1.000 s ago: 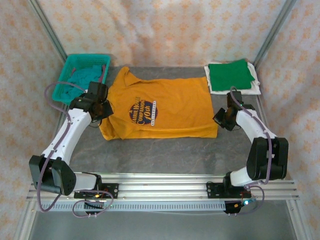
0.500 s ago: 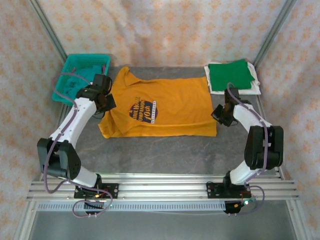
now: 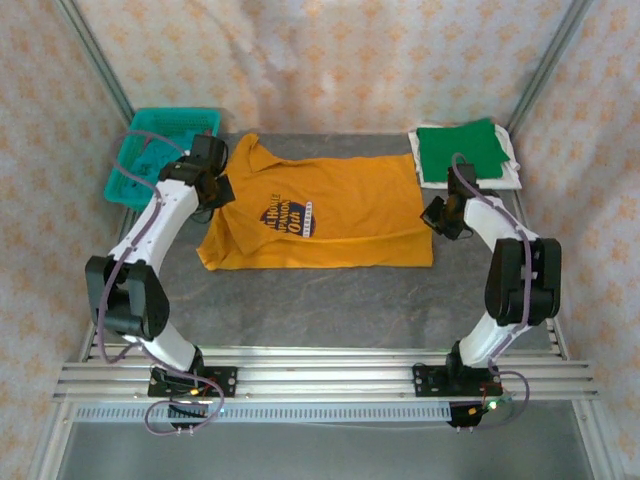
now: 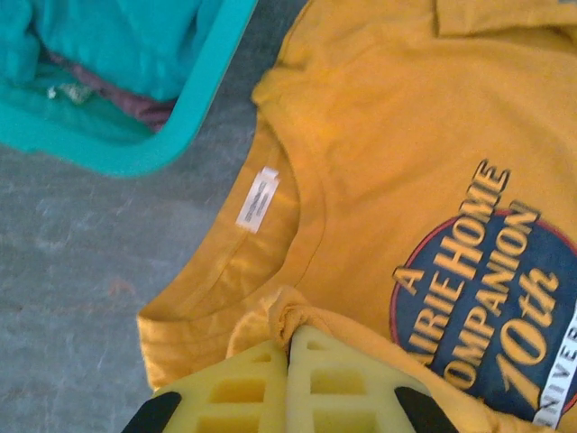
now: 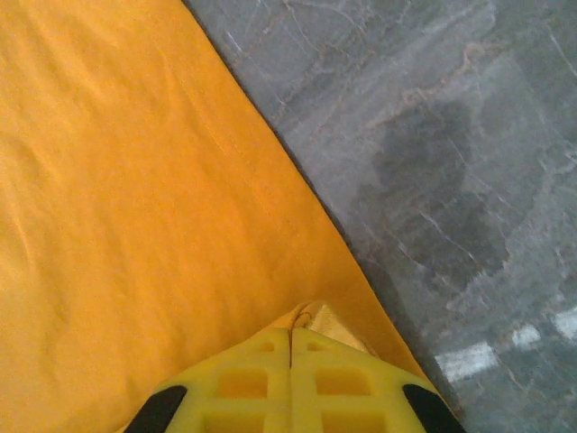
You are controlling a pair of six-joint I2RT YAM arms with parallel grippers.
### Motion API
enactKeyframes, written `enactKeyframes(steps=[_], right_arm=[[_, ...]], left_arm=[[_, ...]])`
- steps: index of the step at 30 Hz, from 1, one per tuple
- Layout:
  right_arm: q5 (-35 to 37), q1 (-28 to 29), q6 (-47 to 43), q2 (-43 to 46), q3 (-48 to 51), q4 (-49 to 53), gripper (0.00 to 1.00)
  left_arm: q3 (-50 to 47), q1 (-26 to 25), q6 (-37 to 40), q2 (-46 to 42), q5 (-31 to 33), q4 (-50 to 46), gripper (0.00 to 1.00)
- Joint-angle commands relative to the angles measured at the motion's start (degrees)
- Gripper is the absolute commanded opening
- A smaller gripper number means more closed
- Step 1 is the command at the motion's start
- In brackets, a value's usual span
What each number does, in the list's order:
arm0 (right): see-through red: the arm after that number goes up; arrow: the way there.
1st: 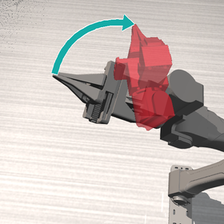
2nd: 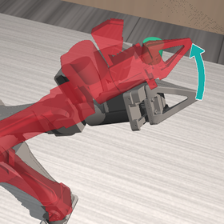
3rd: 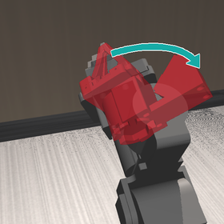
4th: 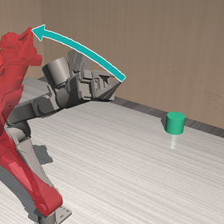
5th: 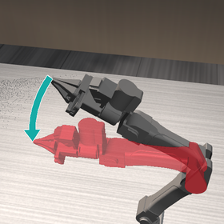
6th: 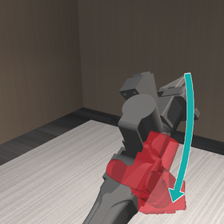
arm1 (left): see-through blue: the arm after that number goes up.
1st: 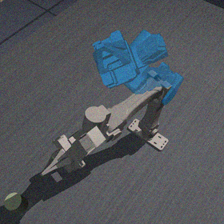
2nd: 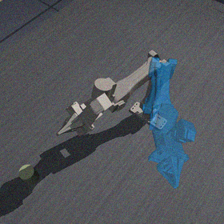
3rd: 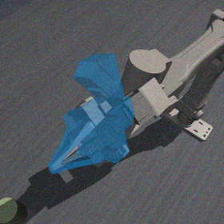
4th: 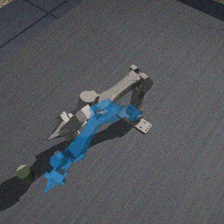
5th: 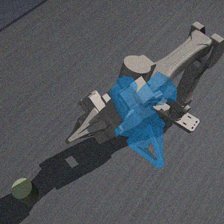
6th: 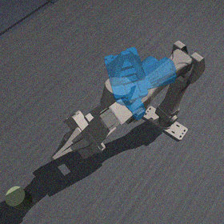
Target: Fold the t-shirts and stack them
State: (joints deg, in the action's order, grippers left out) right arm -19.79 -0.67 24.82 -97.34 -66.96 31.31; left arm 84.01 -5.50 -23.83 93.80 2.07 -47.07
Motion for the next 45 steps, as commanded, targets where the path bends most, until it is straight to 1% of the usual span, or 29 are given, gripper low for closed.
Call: enactKeyframes(steps=[1,2,4,5,6,7,8,9,10,11,12,14,16,21,24,27,30,32,35,37,45], right_arm=[[0.87,0.23,0.62,-3.43,-3.73,-1.07,0.0],[1.27,0.23,0.71,-4.52,-4.91,-0.84,0.05],[1.36,0.23,0.73,-6.49,-7.35,-0.05,0.2],[1.11,0.23,0.63,-7.04,-8.47,0.34,0.23],[0.91,0.23,0.55,-7.2,-9.29,0.78,0.26],[0.87,0.23,0.51,-6.97,-9.6,1.02,0.28],[1.06,0.39,0.39,-6.22,-9.8,1.37,0.3],[1.47,0.64,0.05,-5.28,-9.53,1.52,0.31],[1.93,1.11,-0.32,-3.84,-8.78,1.43,0.31],[2.04,1.86,-1.05,-2.52,-7.79,0.99,0.31],[1.97,3.35,-2.53,-0.47,-6.28,-0.14,0.32],[3.18,6.56,-5.05,2.06,-4.05,-1.41,0.33],[3.95,9.08,-6.31,3.62,-1.64,-2.75,0.34],[1.19,12.03,-6.89,4.82,3.38,-8.69,0.34],[1.05,15.67,-10.07,7.52,6.8,-15.16,0.34],[1.89,18.97,-11.48,11.2,10.15,-22.48,0.37],[0.22,20.04,-10.76,14.72,13.5,-30.25,0.41],[0.93,20.59,-10.71,16.5,14.7,-33.04,0.45],[3.85,20.68,-11.23,17.0,13.26,-30.33,0.46],[4.58,20.67,-11.51,17.12,12.39,-28.35,0.46],[4.12,20.7,-10.02,18.58,12.86,-28.63,0.47]], left_arm=[[6.01,0.59,1.72,5.18,2.41,1.21,0.0],[8.61,0.58,2.13,7.67,2.69,0.62,0.14],[13.89,0.58,2.85,12.21,2.64,-0.66,0.4],[16.29,0.58,3.09,14.22,2.42,-1.43,0.47],[18.18,0.62,3.09,15.23,2.25,-2.38,0.52],[18.89,0.49,3.01,16.83,2.0,-2.79,0.54],[18.46,0.33,2.94,16.66,2.29,-2.54,0.55],[16.6,-0.08,2.9,15.99,3.42,-1.67,0.55],[14.68,-0.47,2.84,13.4,4.28,-0.79,0.55],[11.07,-1.0,2.54,10.85,5.21,0.58,0.55],[7.57,-1.43,2.08,8.46,4.82,1.82,0.55],[1.18,-1.96,0.98,4.47,2.62,3.58,0.49],[-4.15,-2.94,-0.51,1.58,0.8,4.47,0.46],[-14.78,-5.64,-4.04,-2.72,-3.87,7.55,0.46],[-19.76,-6.0,-5.7,-2.71,-4.96,11.09,0.46],[-20.68,-6.01,-6.13,0.15,-5.23,12.84,0.46],[-20.34,-5.94,-6.48,3.28,-6.13,14.98,0.46],[-20.33,-6.1,-6.41,4.65,-6.85,16.95,0.45],[-19.96,-6.28,-6.47,6.09,-7.15,18.63,0.37],[-19.35,-6.36,-6.48,7.49,-7.6,18.85,0.37],[-18.62,-6.45,-6.42,11.52,-8.11,21.26,0.33]])
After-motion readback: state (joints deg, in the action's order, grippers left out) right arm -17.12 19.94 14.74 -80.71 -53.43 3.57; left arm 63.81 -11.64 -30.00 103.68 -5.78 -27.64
